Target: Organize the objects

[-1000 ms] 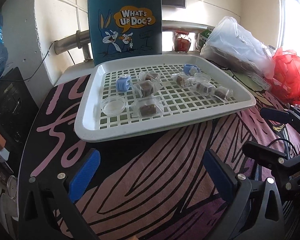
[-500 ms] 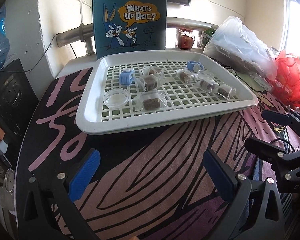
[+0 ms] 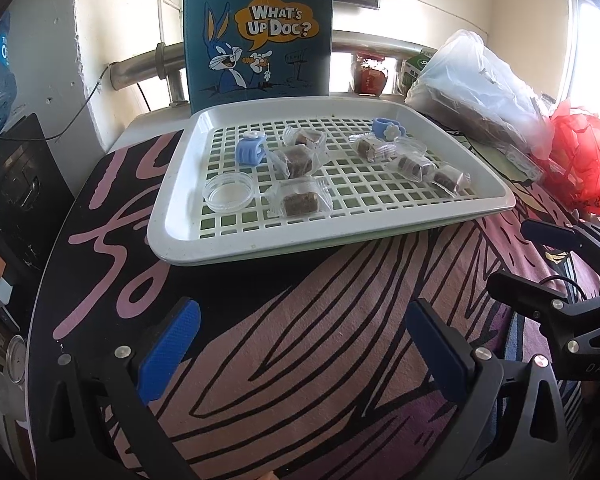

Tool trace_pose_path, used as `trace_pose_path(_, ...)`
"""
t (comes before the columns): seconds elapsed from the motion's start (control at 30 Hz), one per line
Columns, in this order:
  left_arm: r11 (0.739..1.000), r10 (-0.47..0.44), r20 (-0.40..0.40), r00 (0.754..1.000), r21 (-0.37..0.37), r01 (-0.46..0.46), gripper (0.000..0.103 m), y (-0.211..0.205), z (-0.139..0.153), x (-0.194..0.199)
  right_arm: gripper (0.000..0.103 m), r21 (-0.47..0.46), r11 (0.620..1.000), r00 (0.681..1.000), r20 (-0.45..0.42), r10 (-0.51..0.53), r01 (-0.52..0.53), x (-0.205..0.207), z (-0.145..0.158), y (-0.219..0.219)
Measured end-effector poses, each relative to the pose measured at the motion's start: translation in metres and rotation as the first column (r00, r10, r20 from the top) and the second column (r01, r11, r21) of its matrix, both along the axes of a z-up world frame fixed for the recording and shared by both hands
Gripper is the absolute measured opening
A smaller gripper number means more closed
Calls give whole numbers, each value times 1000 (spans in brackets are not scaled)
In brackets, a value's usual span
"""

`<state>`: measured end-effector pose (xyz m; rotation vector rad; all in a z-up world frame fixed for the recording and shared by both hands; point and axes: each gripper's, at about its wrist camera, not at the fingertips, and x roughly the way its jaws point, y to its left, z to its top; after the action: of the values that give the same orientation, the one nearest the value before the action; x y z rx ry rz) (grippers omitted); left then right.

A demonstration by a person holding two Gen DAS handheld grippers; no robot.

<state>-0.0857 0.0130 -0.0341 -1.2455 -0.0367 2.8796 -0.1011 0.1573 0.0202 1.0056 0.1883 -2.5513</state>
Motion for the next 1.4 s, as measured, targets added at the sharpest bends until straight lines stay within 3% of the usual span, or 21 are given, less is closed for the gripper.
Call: trace_pose_path(1.4,999,-26,54,998,21,25,103,-1,-8,-6,85,-5,1000,997,72,-22,22,-10,-7,2)
